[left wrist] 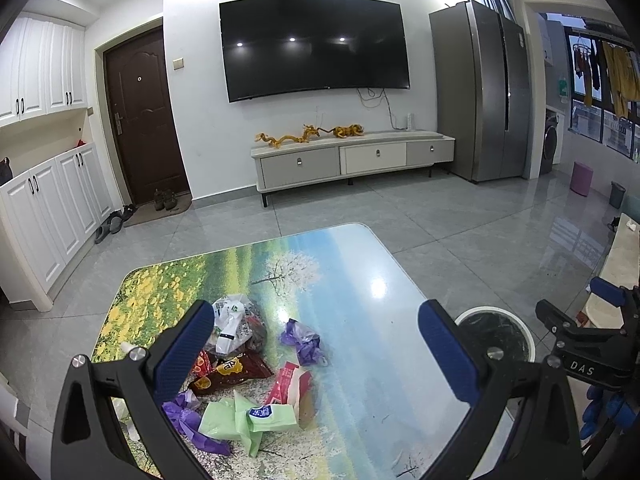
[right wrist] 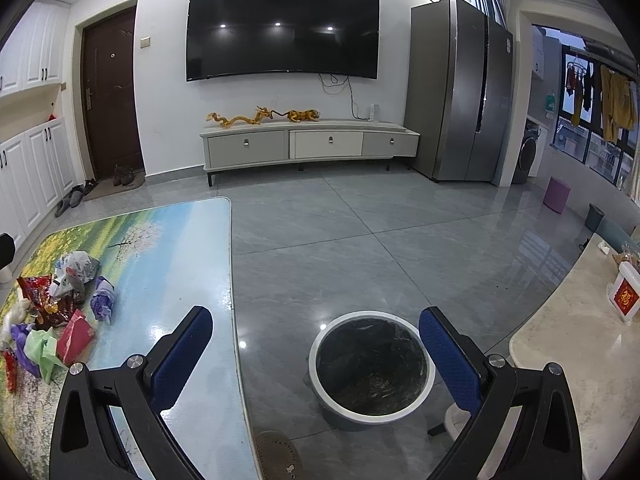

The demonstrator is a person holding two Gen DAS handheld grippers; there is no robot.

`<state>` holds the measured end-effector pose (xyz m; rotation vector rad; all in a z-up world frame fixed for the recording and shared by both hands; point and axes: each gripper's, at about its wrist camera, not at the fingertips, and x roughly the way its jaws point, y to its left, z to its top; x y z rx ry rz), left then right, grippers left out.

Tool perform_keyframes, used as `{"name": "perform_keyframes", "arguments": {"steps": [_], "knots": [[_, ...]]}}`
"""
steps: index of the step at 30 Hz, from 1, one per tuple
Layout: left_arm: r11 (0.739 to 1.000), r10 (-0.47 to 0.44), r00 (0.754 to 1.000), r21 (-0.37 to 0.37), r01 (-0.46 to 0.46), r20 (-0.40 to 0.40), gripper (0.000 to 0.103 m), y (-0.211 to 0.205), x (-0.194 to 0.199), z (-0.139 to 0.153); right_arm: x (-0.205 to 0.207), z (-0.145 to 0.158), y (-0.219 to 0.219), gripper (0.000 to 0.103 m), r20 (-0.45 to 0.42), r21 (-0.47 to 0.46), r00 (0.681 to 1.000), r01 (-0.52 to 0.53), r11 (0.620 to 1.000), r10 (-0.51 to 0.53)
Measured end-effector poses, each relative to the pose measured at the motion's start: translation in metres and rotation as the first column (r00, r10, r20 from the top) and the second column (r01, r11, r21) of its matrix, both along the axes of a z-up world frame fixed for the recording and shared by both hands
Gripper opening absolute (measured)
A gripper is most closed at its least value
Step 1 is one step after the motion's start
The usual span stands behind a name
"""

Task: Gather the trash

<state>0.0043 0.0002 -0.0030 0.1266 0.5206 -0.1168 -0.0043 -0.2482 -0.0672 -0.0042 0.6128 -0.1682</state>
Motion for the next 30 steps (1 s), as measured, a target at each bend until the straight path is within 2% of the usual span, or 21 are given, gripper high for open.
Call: {"name": "perform_keyframes", "arguments": {"steps": [13, 19, 26, 30], "knots": [[0.999, 0.000, 1.000, -0.038, 0.001, 0.031, 0.103, 0.012, 0.003, 0.003, 0.002, 0.005, 0.003, 0.103, 0.006, -0.025, 1.000, 0.028, 0.999, -0.028], [0.997, -0.012, 1.000, -0.070, 0.014, 0.017, 0.102, 0.022, 0.006, 0.000, 0.004, 0.010, 0.013, 0.103, 0.016, -0.042, 0.999, 0.036, 0.998, -0.036], [0.993, 0.009, 1.000, -0.119, -0.006, 0.017, 0.102, 0.034, 0.007, 0.000, 0.010, 0.008, 0.027, 0.103, 0.006, -0.059, 1.000, 0.017, 0.998, -0.017], [0.993, 0.013, 1.000, -0.113, -0.011, 0.018, 0.102, 0.030, 0.005, -0.002, 0.014, 0.004, 0.031, 0.103, -0.005, -0.050, 1.000, -0.015, 0.999, 0.014]]}}
